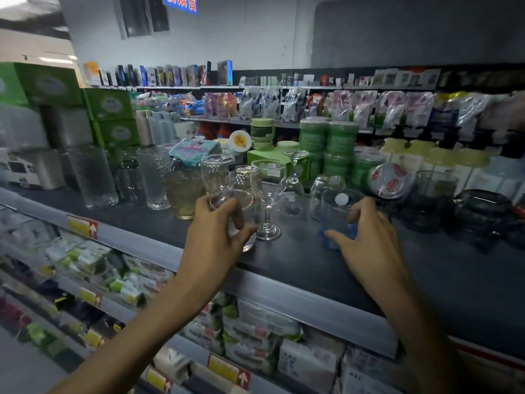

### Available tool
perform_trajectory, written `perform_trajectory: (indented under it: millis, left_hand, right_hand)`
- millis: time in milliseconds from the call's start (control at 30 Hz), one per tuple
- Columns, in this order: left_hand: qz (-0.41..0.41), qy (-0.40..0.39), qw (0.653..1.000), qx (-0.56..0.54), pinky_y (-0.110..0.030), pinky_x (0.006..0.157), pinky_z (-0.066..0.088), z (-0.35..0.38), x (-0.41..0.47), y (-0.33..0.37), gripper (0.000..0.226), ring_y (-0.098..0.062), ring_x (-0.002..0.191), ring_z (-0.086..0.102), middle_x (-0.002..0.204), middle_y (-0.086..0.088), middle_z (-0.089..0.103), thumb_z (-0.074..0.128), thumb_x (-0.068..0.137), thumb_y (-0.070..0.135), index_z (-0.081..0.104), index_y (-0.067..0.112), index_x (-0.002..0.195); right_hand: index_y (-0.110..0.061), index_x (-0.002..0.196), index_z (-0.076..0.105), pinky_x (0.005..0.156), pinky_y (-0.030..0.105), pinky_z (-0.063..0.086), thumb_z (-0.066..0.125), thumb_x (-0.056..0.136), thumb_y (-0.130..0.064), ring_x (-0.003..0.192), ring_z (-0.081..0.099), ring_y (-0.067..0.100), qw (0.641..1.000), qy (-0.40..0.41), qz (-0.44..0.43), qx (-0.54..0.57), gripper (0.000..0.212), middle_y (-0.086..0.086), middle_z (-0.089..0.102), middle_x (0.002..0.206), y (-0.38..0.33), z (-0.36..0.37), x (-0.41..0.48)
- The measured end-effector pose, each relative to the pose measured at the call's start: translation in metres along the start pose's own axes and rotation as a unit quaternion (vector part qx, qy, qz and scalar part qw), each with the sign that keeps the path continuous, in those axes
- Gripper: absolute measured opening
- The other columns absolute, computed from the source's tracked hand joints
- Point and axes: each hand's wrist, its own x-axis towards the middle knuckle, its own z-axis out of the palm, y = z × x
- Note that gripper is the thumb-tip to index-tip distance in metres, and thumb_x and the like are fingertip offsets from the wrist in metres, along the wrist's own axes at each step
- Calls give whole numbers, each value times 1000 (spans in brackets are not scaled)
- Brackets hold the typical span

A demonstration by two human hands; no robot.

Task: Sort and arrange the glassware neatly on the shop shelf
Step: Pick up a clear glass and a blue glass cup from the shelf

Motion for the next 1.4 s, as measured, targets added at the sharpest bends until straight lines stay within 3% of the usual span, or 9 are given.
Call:
perform_trajectory:
  millis: [200, 333, 500, 633, 833, 967, 1133, 1300, 1400]
  left_hand:
    - [40, 3, 996, -79, -1, 91, 34, -10, -12, 0, 25, -3, 124, 45, 134, 2, 48, 83, 84, 36, 60, 28, 77]
    - [25, 5, 985, -168, -38, 108, 50, -20, -10, 12, 22, -8, 129, 55, 133, 8, 55, 88, 76, 36, 68, 28, 75]
    - [9, -34, 945, -324, -23, 86, 58, -24, -10, 34, 23, -13, 121, 65, 137, 10, 64, 88, 77, 22, 67, 13, 78]
    - [-69, -111, 870, -476, -54, 88, 61, -21, -13, 50, 43, -43, 103, 71, 116, -24, 70, 86, 82, 15, 53, -8, 96]
    - [-133, -117, 813, -555, -72, 105, 43, -8, -19, 65, 51, -43, 120, 66, 126, -12, 72, 89, 72, 11, 56, 13, 111]
    - [-174, -114, 770, -603, -68, 111, 40, -1, -20, 79, 80, -37, 120, 68, 124, -12, 74, 84, 68, 5, 50, 19, 139]
    - [-166, -173, 734, -636, -47, 106, 52, 9, -33, 102, 68, -34, 119, 69, 125, -19, 72, 98, 59, 15, 73, 2, 121]
    - [-146, -209, 725, -640, -47, 111, 48, 21, -65, 150, 94, -32, 122, 67, 130, -17, 70, 105, 36, 40, 74, 11, 120]
    - [-131, -239, 721, -637, -40, 93, 61, 35, -100, 195, 90, -29, 113, 72, 126, -15, 72, 103, 40, 41, 74, 13, 121]
  right_hand:
    - [-14, 98, 45, 65, 13, 41, 79, 87, -26, 84, 55, 14, 987, -12, 18, 157, 38, 3, 54, 96, 9, -14, -13]
    - [-19, 90, 48, 85, 37, 59, 78, 85, -18, 97, 72, 18, 917, -37, 46, 395, 30, 17, 66, 110, 3, -27, -30]
    - [-19, 87, 51, 96, 47, 56, 79, 69, -29, 110, 72, 22, 839, -81, 57, 536, 35, 11, 73, 116, -1, -45, -39]
    - [-15, 85, 49, 92, 45, 60, 71, 80, -8, 109, 71, 25, 753, -88, 71, 648, 24, 13, 69, 109, 9, -47, -40]
    - [-17, 128, 49, 101, 55, 53, 70, 85, -4, 118, 68, 30, 743, -56, 78, 662, 50, 14, 71, 126, 20, -52, -37]
    - [-23, 146, 47, 96, 45, 58, 67, 82, -3, 121, 67, 29, 701, -56, 64, 708, 69, 11, 68, 134, 22, -61, -39]
    - [-5, 146, 50, 113, 59, 41, 89, 73, -15, 135, 54, 39, 637, -60, 69, 766, 83, 17, 57, 146, 38, -87, -58]
    - [-8, 131, 63, 102, 47, 54, 103, 47, -24, 128, 61, 35, 674, -6, 69, 735, 94, 15, 63, 140, 63, -143, -112]
    - [-11, 132, 63, 94, 38, 58, 100, 55, -25, 125, 64, 29, 726, 57, 63, 682, 87, 11, 67, 134, 92, -188, -155]
